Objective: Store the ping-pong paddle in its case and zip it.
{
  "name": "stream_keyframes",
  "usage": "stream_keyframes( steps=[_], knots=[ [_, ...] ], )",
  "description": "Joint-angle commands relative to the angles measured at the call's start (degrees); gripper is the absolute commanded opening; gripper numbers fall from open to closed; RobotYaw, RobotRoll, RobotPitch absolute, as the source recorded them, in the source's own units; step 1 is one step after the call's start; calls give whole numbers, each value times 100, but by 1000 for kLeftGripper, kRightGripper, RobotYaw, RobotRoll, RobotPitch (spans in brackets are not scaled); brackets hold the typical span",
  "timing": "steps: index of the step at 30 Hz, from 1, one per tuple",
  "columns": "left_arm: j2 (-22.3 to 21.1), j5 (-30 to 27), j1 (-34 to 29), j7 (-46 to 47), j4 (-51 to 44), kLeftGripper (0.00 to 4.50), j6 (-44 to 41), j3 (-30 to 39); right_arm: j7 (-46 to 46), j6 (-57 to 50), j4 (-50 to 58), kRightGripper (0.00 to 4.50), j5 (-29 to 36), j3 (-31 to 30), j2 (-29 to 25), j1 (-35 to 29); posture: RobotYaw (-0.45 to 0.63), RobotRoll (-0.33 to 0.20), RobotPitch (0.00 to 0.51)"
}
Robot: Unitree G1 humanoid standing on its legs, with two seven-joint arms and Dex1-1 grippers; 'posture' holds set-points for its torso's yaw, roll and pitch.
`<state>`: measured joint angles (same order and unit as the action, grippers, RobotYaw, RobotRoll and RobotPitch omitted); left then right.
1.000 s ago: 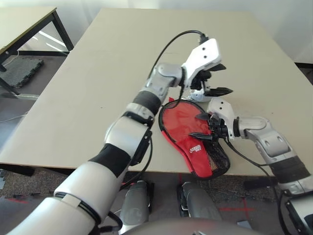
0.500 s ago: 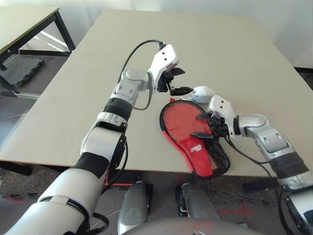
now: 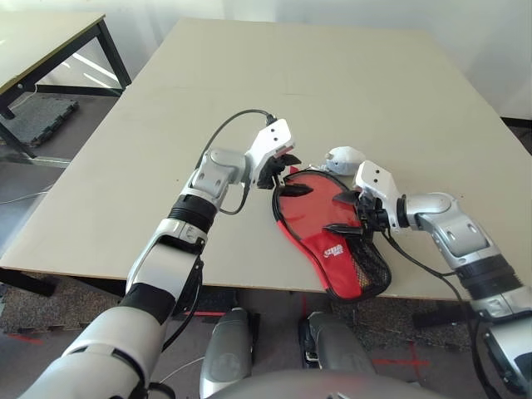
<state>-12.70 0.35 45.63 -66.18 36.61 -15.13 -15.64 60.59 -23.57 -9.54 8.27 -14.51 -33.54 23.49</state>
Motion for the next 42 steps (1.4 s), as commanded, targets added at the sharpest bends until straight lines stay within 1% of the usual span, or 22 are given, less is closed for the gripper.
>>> stream_keyframes(
  steps=[1, 7, 10, 13, 18, 24, 26, 29, 36, 41, 42],
  knots=[
    [-73, 175, -154, 5, -91, 4451, -22, -267, -6, -274, -621, 4500, -440, -562, 6, -354, 45, 0, 107],
    [-151, 443, -257, 194, 142, 4451, 204, -551, -11, -262, -667, 4500, -438, -534, 49, -307, 45, 0, 110],
    [-157, 457, -242, 214, 226, 4451, 266, -578, -16, -284, -697, 4500, -388, -442, 52, -255, 42, 0, 110],
    [-146, 456, -231, 226, 293, 4451, 297, -588, -1, -233, -727, 4500, -420, -383, -57, -187, 40, 0, 110],
    [-175, 503, -238, 175, 372, 4451, 431, -681, 21, -322, -741, 4500, -203, 25, -224, 179, 31, 0, 110],
    [-200, 546, -216, 140, 469, 4451, 590, -771, -61, -236, -1117, 4500, -60, 433, -334, 790, 29, 0, 109],
    [-173, 537, -194, 146, 502, 4451, 607, -758, -89, -250, -1221, 4500, 56, 626, -310, 1045, 30, 0, 109],
    [-150, 525, -195, 127, 500, 4451, 601, -751, -121, -132, -1232, 4500, 101, 758, -271, 1314, 29, 0, 109],
    [-104, 502, -220, 98, 463, 4451, 567, -753, -215, -418, -1048, 4500, 493, 1111, 70, 1649, 31, 0, 107],
    [-67, 492, -246, 95, 406, 4451, 528, -765, -654, 159, -1522, 4500, 203, 1157, 129, 1852, 37, 0, 108],
    [-67, 492, -252, 87, 391, 4451, 521, -769, -645, 167, -1555, 4500, 241, 1181, 144, 1868, 38, 0, 108]
  ],
)
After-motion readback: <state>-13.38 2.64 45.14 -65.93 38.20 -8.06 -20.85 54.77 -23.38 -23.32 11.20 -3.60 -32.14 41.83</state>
